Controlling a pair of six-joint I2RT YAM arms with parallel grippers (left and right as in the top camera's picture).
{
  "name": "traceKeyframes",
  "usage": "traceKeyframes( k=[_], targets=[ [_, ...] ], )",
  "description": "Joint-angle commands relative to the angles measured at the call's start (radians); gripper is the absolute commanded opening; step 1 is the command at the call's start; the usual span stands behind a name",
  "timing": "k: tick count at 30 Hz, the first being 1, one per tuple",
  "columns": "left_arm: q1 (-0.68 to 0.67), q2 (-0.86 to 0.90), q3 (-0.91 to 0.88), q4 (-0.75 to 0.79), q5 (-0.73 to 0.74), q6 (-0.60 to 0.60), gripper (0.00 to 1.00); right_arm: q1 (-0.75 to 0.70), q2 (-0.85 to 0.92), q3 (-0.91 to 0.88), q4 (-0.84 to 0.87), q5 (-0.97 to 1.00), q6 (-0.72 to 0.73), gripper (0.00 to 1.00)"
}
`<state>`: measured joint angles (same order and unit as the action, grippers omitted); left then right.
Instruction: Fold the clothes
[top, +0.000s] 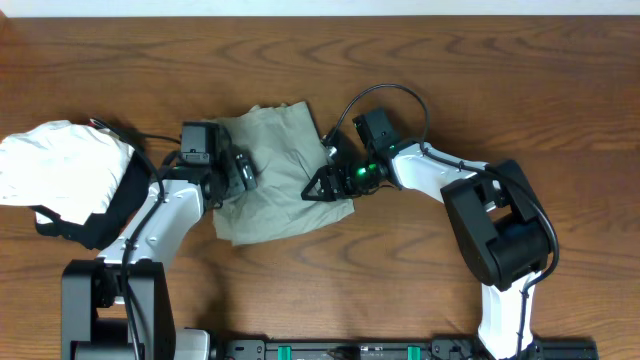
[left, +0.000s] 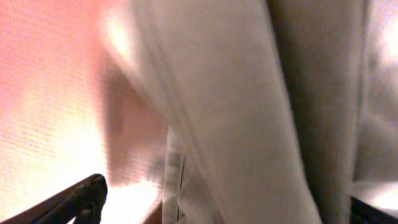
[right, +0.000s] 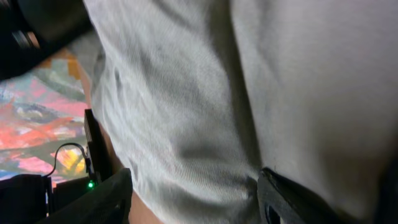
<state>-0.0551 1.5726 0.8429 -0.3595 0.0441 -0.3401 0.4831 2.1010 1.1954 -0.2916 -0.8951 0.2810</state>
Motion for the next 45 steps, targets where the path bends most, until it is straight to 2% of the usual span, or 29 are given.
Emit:
traceKeyframes(
  k=[1, 5, 10, 12, 15, 23, 31, 35, 40, 42, 44, 45],
  targets=[
    [0.004, -0.007, 0.004, 0.059, -0.047, -0.002, 0.95, -0.018, 0.076, -0.055, -0.048, 0.210, -0.001, 0.64],
    [0.004, -0.003, 0.004, 0.066, 0.023, -0.002, 0.94, -0.018, 0.076, -0.055, -0.055, 0.210, -0.001, 0.64],
    [0.014, -0.007, 0.005, 0.110, 0.037, 0.003, 0.94, -0.018, 0.076, -0.055, -0.060, 0.211, -0.002, 0.64],
    [0.021, -0.018, 0.005, 0.140, 0.104, 0.063, 1.00, -0.018, 0.076, -0.055, -0.061, 0.211, -0.006, 0.64],
    [0.026, -0.039, 0.005, 0.154, 0.216, 0.194, 0.98, -0.018, 0.076, -0.055, -0.061, 0.211, -0.006, 0.65],
    [0.026, -0.026, 0.005, 0.148, 0.244, 0.251, 0.98, -0.018, 0.076, -0.055, -0.060, 0.211, -0.006, 0.65],
    [0.083, 0.140, 0.005, 0.219, 0.237, 0.238, 0.98, -0.018, 0.076, -0.055, -0.061, 0.211, -0.005, 0.65],
    [0.107, 0.258, 0.006, 0.293, 0.324, 0.238, 0.98, -0.018, 0.076, -0.055, -0.060, 0.211, -0.005, 0.65],
    [0.111, 0.348, 0.006, 0.327, 0.339, 0.235, 0.98, -0.018, 0.076, -0.055, -0.061, 0.211, -0.005, 0.65],
    [0.110, 0.369, 0.006, 0.333, 0.402, 0.235, 1.00, -0.018, 0.076, -0.055, -0.061, 0.211, -0.005, 0.66],
    [0.110, 0.383, 0.006, 0.348, 0.494, 0.235, 0.87, -0.018, 0.076, -0.055, -0.060, 0.211, -0.005, 0.65],
    [0.109, 0.386, 0.006, 0.356, 0.518, 0.235, 0.71, -0.018, 0.076, -0.055, -0.060, 0.211, -0.005, 0.65]
  ],
)
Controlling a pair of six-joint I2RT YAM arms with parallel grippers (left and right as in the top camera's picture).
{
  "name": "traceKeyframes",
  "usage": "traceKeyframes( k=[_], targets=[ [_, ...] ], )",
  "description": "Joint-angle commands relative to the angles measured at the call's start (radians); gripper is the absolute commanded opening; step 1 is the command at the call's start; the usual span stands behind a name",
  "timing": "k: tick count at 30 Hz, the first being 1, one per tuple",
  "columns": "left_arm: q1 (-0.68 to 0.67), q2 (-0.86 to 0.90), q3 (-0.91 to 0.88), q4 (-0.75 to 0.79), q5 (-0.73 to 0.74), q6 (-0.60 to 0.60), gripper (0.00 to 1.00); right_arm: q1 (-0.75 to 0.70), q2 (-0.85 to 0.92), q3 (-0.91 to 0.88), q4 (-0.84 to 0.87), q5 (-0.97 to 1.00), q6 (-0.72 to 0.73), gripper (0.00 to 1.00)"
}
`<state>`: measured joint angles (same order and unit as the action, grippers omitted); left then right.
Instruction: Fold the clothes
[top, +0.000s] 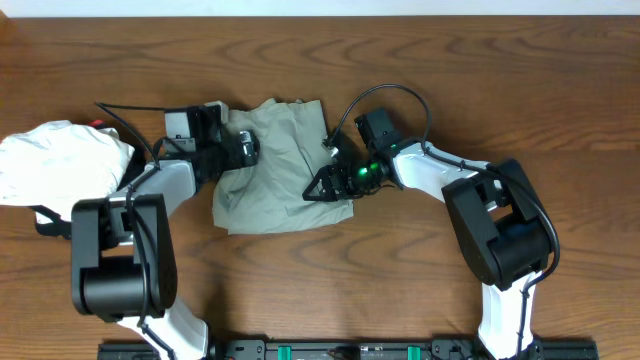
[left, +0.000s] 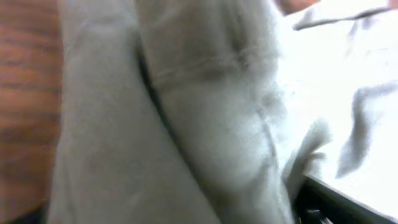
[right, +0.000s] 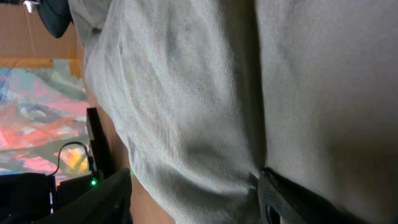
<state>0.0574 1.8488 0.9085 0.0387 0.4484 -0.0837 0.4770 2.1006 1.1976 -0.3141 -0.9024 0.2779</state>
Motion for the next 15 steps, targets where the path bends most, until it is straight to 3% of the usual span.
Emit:
traceKeyframes(
  k=[1, 4, 7, 15],
  targets=[
    [-0.005, 0.112, -0.059, -0.040, 0.121, -0.021, 0.61, -0.012, 0.076, -0.057, -0.037, 0.218, -0.002, 0.65],
    [-0.010, 0.112, -0.059, -0.040, 0.124, -0.021, 0.24, -0.012, 0.076, -0.057, -0.038, 0.218, -0.002, 0.65],
    [-0.014, 0.112, -0.059, -0.041, 0.129, -0.021, 0.08, -0.012, 0.076, -0.057, -0.038, 0.217, -0.001, 0.65],
    [-0.072, 0.112, -0.059, -0.058, 0.230, -0.002, 0.06, -0.012, 0.076, -0.057, -0.038, 0.217, 0.011, 0.65]
  ],
)
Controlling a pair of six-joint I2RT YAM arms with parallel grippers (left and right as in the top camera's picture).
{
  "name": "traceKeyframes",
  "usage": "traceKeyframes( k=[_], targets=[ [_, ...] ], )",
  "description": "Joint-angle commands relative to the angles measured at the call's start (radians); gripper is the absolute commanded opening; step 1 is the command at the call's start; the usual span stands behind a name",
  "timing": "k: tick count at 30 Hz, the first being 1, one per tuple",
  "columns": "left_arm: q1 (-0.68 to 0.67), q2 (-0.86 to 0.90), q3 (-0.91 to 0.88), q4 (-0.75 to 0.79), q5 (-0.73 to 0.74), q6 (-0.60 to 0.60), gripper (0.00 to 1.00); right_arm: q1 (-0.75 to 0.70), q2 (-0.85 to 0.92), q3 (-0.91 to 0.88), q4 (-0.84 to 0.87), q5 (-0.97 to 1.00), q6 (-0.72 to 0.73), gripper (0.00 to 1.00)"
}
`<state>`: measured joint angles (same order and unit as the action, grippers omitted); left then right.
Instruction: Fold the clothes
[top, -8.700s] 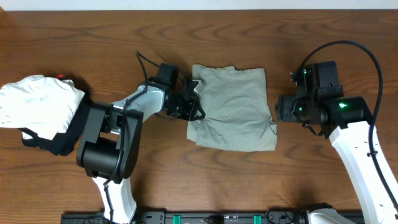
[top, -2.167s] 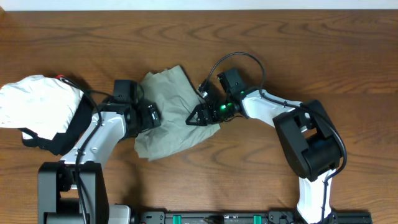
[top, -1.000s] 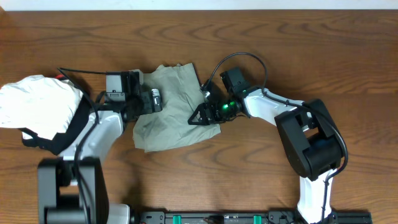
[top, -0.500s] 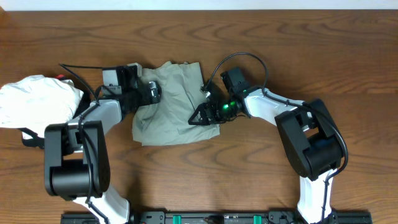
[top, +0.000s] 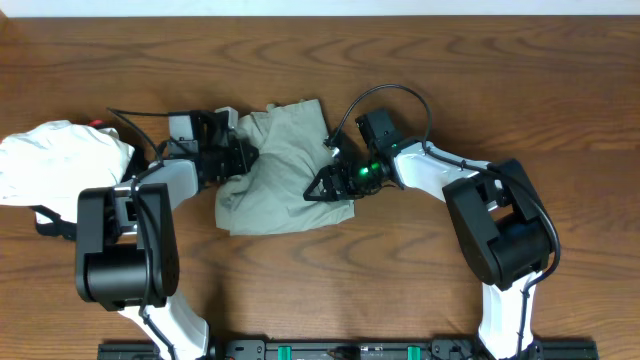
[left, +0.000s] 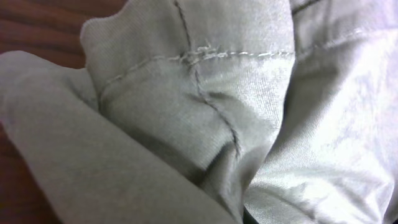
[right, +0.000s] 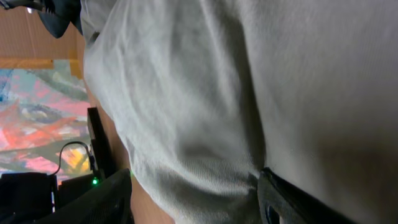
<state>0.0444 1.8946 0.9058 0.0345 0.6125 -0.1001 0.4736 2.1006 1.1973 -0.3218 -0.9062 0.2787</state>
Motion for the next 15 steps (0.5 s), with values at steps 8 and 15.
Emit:
traceKeyframes(
  k=[8, 15],
  targets=[
    [-0.013, -0.024, -0.015, -0.151, 0.097, 0.014, 0.06, -0.017, 0.062, -0.056, -0.056, 0.229, 0.009, 0.64],
    [0.065, -0.184, 0.166, -0.485, -0.087, 0.098, 0.06, -0.121, -0.133, -0.056, -0.177, 0.356, 0.008, 0.65]
  ],
)
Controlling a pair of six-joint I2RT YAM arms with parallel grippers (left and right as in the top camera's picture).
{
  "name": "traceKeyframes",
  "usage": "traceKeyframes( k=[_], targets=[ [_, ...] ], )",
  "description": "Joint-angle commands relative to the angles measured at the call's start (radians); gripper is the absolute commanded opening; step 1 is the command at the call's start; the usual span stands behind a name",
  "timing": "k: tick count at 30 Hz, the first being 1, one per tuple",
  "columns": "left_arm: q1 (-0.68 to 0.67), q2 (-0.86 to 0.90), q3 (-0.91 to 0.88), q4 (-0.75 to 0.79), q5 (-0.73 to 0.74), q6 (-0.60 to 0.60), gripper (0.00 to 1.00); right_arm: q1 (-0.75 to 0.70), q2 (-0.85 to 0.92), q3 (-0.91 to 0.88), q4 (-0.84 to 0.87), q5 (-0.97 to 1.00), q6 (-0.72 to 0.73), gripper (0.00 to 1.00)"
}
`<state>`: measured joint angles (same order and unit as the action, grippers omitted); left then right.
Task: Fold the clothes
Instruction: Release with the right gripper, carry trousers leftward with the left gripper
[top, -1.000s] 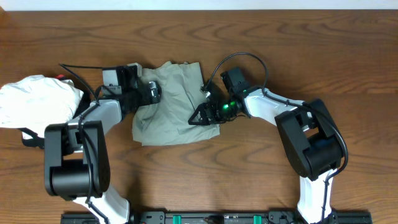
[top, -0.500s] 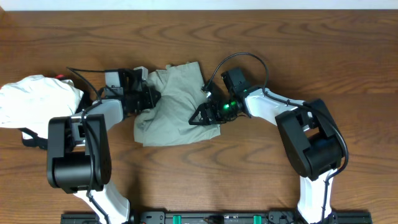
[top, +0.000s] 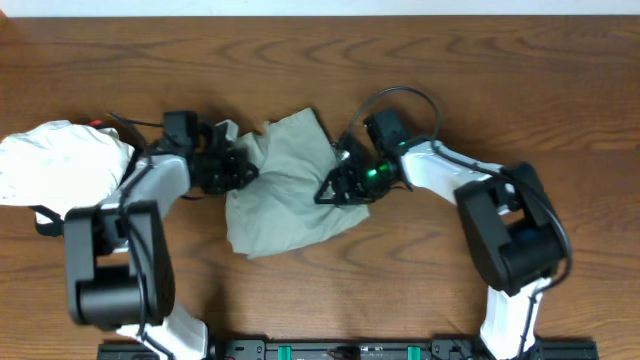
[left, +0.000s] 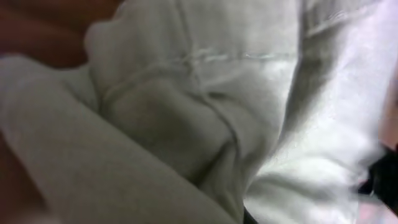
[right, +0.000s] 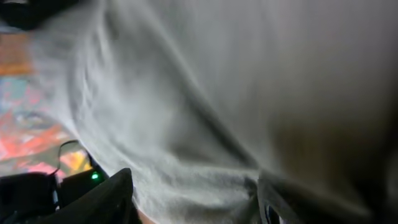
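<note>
An olive-grey garment (top: 285, 200) lies crumpled at the table's middle, its upper corner peaked and its lower edge slanting toward the front. My left gripper (top: 238, 168) is at its upper left edge, shut on a bunched, seamed fold (left: 186, 112) that fills the left wrist view. My right gripper (top: 333, 187) is at the garment's right edge. In the right wrist view the cloth (right: 217, 81) runs between the dark fingers (right: 115, 196), which are shut on it. Both wrist views are blurred.
A pile of white clothes (top: 55, 160) sits at the far left on a black strap or bag (top: 70, 225). Bare wooden table (top: 500, 80) surrounds the garment. Both arms reach in from the front edge.
The garment has changed shape: its top corner now peaks higher and its lower left edge reaches further toward the front. The right gripper sits slightly further right. Both grippers keep their hold.
At first the garment lay flatter, the left gripper open at its left edge and the right gripper on its right edge. Then the left arm had swung to the upper left edge. Then it had a seamed fold bunched in its jaws, and now the cloth is pulled between both grippers.
</note>
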<state>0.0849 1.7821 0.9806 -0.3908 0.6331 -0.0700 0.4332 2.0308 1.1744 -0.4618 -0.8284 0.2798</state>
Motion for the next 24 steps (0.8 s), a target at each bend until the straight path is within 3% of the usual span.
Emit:
traceKeyframes(
  k=[1, 6, 12, 18, 24],
  targets=[
    [0.031, -0.088, 0.127, -0.101, -0.125, 0.082, 0.06, -0.100, -0.103, -0.034, -0.052, 0.285, 0.002, 0.65],
    [0.058, -0.131, 0.346, -0.304, -0.269, 0.123, 0.06, -0.197, -0.317, -0.033, -0.142, 0.298, -0.043, 0.66],
    [0.105, -0.131, 0.544, -0.428, -0.444, 0.130, 0.06, -0.263, -0.508, -0.034, -0.291, 0.384, -0.107, 0.67],
    [0.206, -0.132, 0.669, -0.480, -0.451, 0.130, 0.06, -0.285, -0.580, -0.034, -0.412, 0.466, -0.144, 0.68],
    [0.316, -0.142, 0.739, -0.499, -0.451, 0.114, 0.06, -0.287, -0.579, -0.034, -0.418, 0.466, -0.146, 0.68]
  ],
)
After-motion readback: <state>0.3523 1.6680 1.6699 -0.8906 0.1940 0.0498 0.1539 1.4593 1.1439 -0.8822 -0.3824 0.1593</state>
